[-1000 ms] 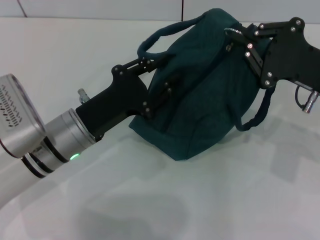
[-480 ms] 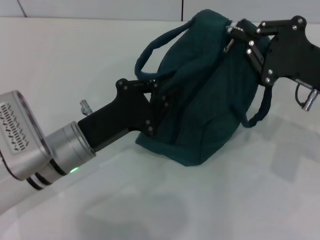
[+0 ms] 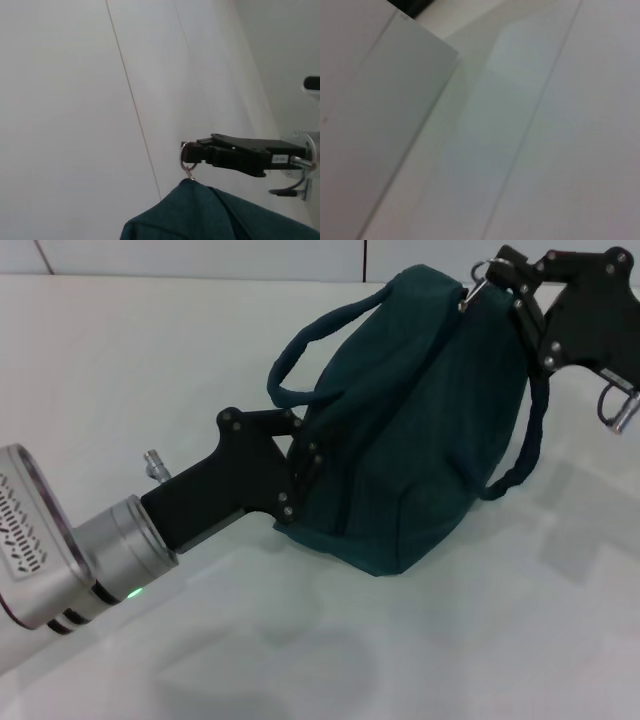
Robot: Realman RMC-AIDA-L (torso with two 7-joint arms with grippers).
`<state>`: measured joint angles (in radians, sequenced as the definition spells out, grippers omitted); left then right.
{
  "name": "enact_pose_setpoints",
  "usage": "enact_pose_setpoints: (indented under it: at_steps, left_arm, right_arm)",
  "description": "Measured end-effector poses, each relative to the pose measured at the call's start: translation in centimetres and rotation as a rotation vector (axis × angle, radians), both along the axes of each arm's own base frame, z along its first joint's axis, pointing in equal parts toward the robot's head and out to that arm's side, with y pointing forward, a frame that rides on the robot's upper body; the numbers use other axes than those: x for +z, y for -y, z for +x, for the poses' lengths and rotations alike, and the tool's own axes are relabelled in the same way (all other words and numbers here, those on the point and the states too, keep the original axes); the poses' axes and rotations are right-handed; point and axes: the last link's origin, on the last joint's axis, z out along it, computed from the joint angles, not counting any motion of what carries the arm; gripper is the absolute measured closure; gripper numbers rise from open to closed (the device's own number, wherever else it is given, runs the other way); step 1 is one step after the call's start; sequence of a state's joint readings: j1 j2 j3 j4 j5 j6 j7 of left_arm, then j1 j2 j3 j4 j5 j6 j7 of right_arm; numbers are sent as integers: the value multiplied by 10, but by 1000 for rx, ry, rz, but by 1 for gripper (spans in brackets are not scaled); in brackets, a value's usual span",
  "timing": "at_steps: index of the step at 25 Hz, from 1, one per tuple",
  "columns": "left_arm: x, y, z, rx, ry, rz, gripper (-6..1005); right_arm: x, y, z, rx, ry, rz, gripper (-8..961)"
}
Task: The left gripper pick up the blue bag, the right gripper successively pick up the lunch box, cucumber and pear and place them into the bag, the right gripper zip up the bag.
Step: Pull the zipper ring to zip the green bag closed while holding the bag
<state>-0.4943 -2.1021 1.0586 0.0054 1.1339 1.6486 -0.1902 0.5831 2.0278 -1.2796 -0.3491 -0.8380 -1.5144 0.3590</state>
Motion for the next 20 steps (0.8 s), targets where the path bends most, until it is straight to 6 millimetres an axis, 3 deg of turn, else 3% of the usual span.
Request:
enact_pose_setpoints:
  at_steps: [20]
  left_arm:
    - [23, 0, -27, 173, 50, 197, 948]
  right_arm:
    - [8, -18, 15, -176, -60, 56, 942]
